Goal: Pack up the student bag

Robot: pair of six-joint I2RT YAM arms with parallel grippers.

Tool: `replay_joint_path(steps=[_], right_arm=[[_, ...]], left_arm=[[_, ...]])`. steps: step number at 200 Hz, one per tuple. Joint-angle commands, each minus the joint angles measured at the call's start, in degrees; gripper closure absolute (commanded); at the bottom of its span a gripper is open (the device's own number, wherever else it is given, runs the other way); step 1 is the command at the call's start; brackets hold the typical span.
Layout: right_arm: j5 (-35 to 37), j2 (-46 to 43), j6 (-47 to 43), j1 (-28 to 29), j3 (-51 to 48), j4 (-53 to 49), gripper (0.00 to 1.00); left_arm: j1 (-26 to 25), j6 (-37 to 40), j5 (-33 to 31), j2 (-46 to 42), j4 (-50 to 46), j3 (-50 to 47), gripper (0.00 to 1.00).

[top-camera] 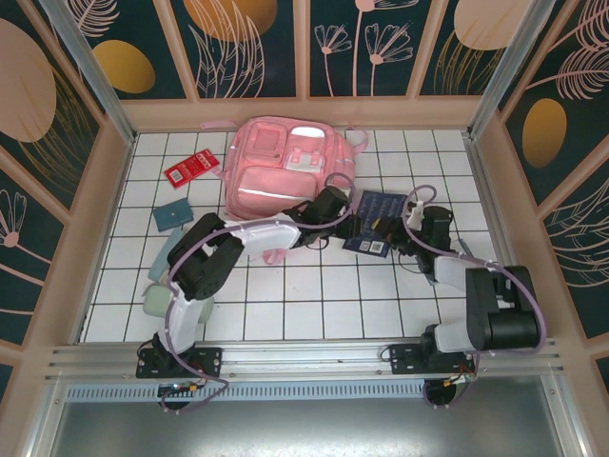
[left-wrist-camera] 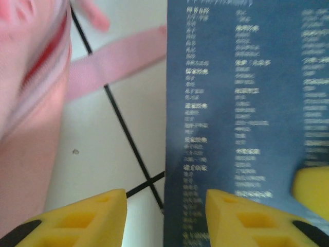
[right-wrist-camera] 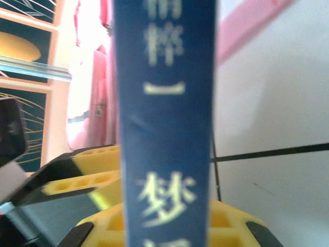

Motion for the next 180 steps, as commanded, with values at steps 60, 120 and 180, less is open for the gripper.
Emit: replay_joint_path(steps=[60, 120, 180], right_arm=[[4.88, -13.85, -1.87, -0.34, -2.36, -2.71, 1.00], [3.85, -15.33, -2.47, -0.38, -2.98, -2.58, 1.00], [2.93, -15.92, -2.28, -0.33, -3.27, -2.12, 1.00]], left_arm=[[1.49, 18.50, -15.33, -9.77, -15.64, -1.42, 0.55], [1.45, 24.87, -21.44, -4.10, -23.00, 2.16, 0.55], [1.48, 27.56, -25.98, 2.53, -25.71, 6.54, 0.46]])
